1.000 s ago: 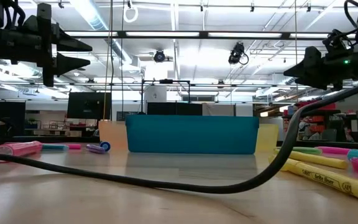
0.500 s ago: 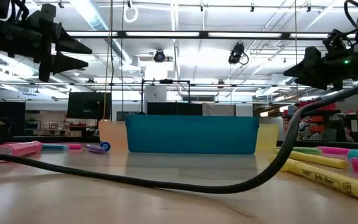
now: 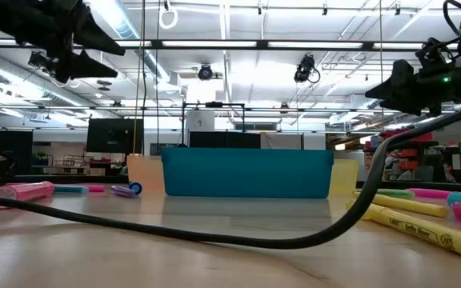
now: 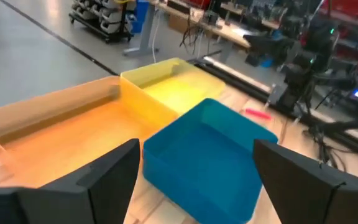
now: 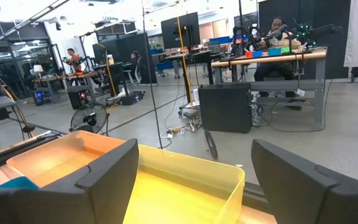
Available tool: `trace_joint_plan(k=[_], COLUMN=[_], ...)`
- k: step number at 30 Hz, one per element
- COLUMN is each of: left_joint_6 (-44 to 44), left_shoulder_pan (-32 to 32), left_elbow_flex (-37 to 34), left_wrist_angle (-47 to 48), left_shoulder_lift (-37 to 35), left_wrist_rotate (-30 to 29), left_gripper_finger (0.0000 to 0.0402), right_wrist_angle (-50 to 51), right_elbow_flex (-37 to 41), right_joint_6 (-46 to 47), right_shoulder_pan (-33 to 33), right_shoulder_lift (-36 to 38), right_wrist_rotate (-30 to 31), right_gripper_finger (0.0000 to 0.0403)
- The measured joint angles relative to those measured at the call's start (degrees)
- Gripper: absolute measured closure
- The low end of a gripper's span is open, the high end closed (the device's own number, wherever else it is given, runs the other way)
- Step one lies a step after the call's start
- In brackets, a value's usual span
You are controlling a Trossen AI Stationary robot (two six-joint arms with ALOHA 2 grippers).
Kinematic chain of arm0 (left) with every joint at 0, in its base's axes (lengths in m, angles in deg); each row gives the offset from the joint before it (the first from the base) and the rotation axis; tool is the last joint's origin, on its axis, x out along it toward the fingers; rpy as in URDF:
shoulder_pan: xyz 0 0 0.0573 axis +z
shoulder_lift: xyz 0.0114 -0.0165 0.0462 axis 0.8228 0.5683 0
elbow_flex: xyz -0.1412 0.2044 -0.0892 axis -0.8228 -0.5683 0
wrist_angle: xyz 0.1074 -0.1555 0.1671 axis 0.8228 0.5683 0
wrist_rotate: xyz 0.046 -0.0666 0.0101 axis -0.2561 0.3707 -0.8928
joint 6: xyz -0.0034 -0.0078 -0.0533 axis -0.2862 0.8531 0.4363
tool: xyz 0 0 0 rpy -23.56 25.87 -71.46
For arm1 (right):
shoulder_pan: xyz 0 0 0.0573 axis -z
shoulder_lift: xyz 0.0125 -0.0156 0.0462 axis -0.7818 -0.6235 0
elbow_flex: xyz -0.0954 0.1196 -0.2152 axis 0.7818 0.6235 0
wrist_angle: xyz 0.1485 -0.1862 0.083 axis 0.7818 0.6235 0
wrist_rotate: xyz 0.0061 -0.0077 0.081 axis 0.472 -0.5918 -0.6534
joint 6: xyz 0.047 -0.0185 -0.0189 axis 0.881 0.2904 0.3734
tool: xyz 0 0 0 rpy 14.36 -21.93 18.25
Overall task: Pick & Place Markers
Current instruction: Put the small blue highlighter into the orange transparent bin
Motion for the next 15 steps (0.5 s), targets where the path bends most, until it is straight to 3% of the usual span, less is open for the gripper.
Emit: trace_joint_plan(k=[15], left_joint_6=[-4.11], left_shoulder_pan=[0.0], left_elbow_flex=[21.35], left_wrist_angle=[22.16], left_shoulder_lift=[13.27], left_wrist_rotate=[4.13], left_gripper_finger=[0.0081], right_wrist_angle=[-0.02], right_elbow_flex=[0.01], right_joint_6=[0.0], right_shoulder_pan=[0.01], right_shoulder_lift=[-0.02], right_wrist_rotate=[0.02], right_gripper_finger=[0.0089])
